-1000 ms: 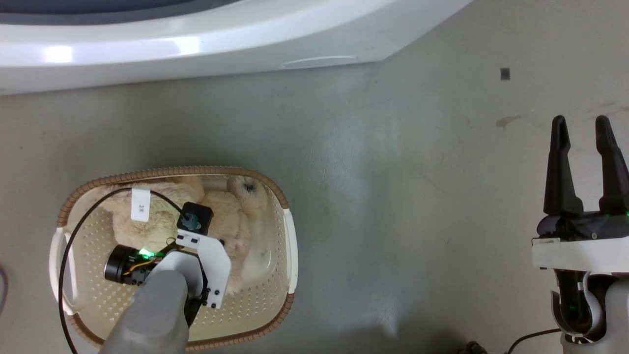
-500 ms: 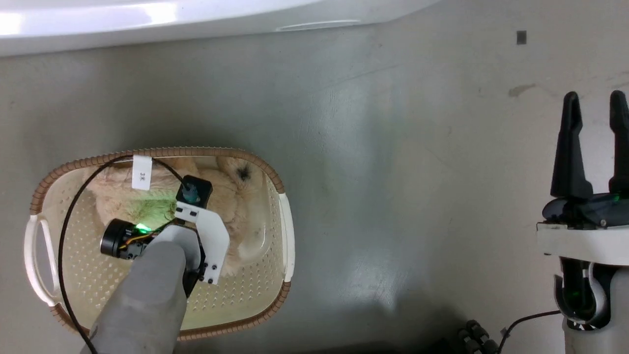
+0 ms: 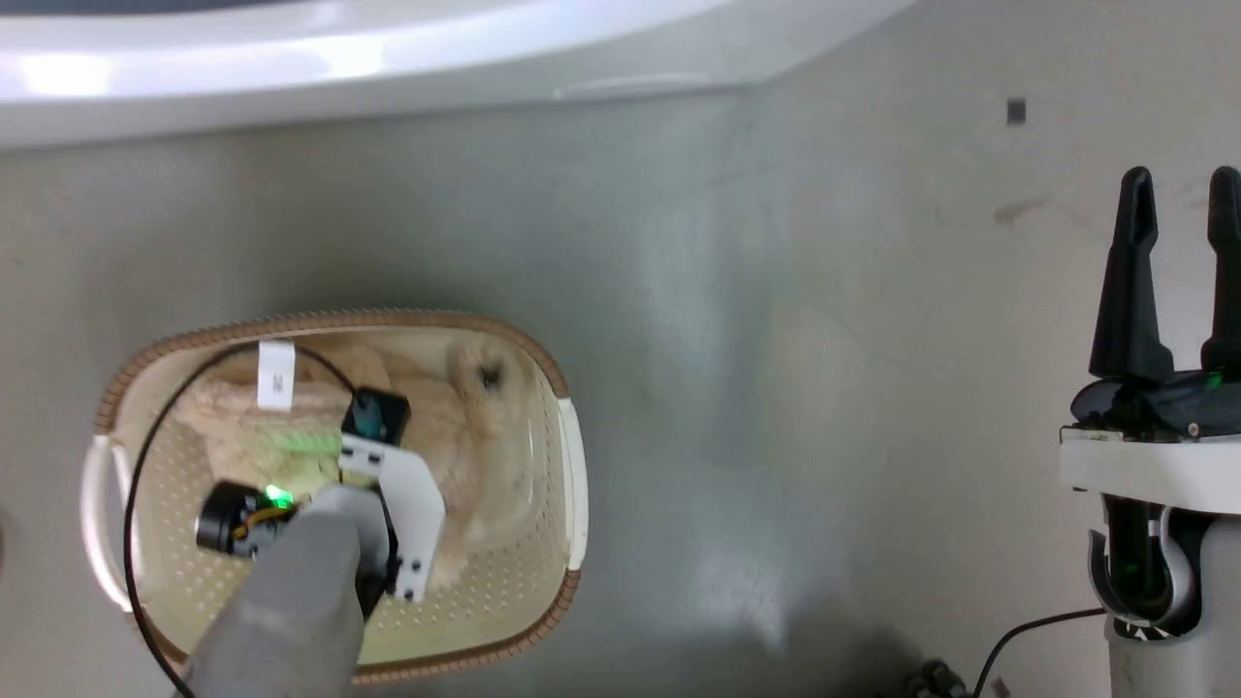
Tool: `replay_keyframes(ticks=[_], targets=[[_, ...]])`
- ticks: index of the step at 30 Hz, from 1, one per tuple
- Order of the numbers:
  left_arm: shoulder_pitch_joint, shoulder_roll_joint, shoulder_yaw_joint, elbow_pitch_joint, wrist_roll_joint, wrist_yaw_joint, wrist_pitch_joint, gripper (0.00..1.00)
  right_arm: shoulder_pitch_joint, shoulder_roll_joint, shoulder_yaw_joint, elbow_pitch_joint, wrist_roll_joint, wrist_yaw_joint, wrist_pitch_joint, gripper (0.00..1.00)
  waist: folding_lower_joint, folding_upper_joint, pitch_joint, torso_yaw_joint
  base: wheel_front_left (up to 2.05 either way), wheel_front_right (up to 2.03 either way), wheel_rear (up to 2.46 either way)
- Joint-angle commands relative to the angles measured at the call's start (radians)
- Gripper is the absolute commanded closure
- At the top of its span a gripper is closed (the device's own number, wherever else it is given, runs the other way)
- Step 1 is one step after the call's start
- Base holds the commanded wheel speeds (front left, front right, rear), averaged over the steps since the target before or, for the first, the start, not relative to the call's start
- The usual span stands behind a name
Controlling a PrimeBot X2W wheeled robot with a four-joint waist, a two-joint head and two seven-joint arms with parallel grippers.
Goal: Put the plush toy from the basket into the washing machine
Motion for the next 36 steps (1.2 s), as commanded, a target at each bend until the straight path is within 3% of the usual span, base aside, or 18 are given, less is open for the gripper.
replay_keyframes(ticks=[1,22,36], targets=[[0.03,-0.003,-0.001,0.017,-0.009,-0.006,-0.006,1.0,-0.004,0.0,0.001,0.008,0.004,-0.001,-0.007,0.0,-0.0001,0.0,-0.056,0.012,0.0,0.0,0.0],[0.198,-0.093,-0.093,0.017,-0.008,-0.056,-0.255,1.0,0.171,0.0,-0.024,0.099,-0.033,-0.001,-0.007,0.0,-0.0001,0.0,-0.46,0.149,0.0,0.0,0.0],[0.248,-0.094,-0.101,-0.036,-0.028,-0.022,-0.4,1.0,0.283,0.0,-0.041,0.13,-0.016,-0.001,-0.007,0.0,-0.0001,0.0,-0.656,0.179,0.0,0.0,0.0]])
